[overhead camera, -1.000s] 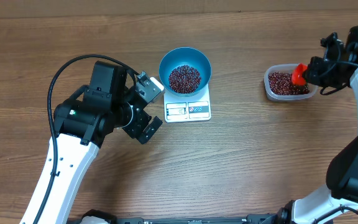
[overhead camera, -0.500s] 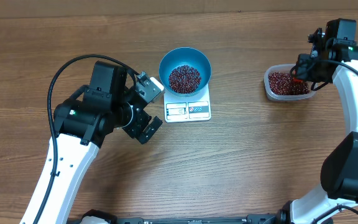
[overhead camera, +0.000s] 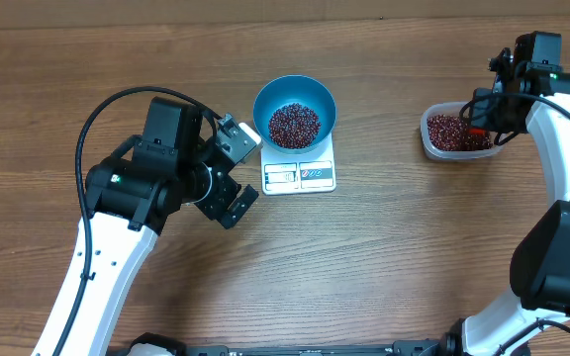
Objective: Scoop item into bowl and weigh 150g on scale
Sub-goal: 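Lower the red scoop into the beans in the tub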
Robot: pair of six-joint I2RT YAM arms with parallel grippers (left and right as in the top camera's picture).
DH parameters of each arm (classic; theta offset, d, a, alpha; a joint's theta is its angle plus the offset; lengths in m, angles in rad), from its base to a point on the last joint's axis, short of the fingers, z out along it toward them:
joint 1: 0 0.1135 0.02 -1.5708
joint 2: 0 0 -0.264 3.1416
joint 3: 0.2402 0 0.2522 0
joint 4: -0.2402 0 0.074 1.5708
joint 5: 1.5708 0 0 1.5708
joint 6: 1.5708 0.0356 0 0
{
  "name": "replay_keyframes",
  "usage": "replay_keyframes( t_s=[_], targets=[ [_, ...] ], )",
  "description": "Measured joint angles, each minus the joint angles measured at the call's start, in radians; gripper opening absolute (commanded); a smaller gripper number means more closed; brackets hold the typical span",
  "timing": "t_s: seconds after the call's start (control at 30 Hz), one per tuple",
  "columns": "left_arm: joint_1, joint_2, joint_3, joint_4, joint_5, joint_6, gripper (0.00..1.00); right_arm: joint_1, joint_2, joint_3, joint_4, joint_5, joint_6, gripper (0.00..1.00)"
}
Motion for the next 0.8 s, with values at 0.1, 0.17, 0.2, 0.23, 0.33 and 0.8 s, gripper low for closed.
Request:
replay_keyframes(
  t_s=[0.1,0.17,0.2,0.23,0.33,0.8],
  targets=[
    [0.000,0.000,0.000,0.000,0.000,0.000,1.00,0.000,0.000,0.000,0.001,0.003,-0.001,0.04],
    [0.000,0.000,0.000,0.000,0.000,0.000,1.00,0.000,0.000,0.000,0.002,0.007,-0.001,0.04],
    [0.000,0.000,0.000,0.000,0.000,0.000,1.00,0.000,0.000,0.000,0.002,0.007,-0.002,0.04],
    [0.000,0.000,0.000,0.000,0.000,0.000,1.00,0.000,0.000,0.000,0.001,0.008,-0.005,0.04],
    [0.000,0.000,0.000,0.000,0.000,0.000,1.00,0.000,0.000,0.000,0.000,0.011,-0.023,0.04],
    [0.000,0.000,0.000,0.000,0.000,0.000,1.00,0.000,0.000,-0.084,0.045,0.066,-0.063,0.04]
  ],
)
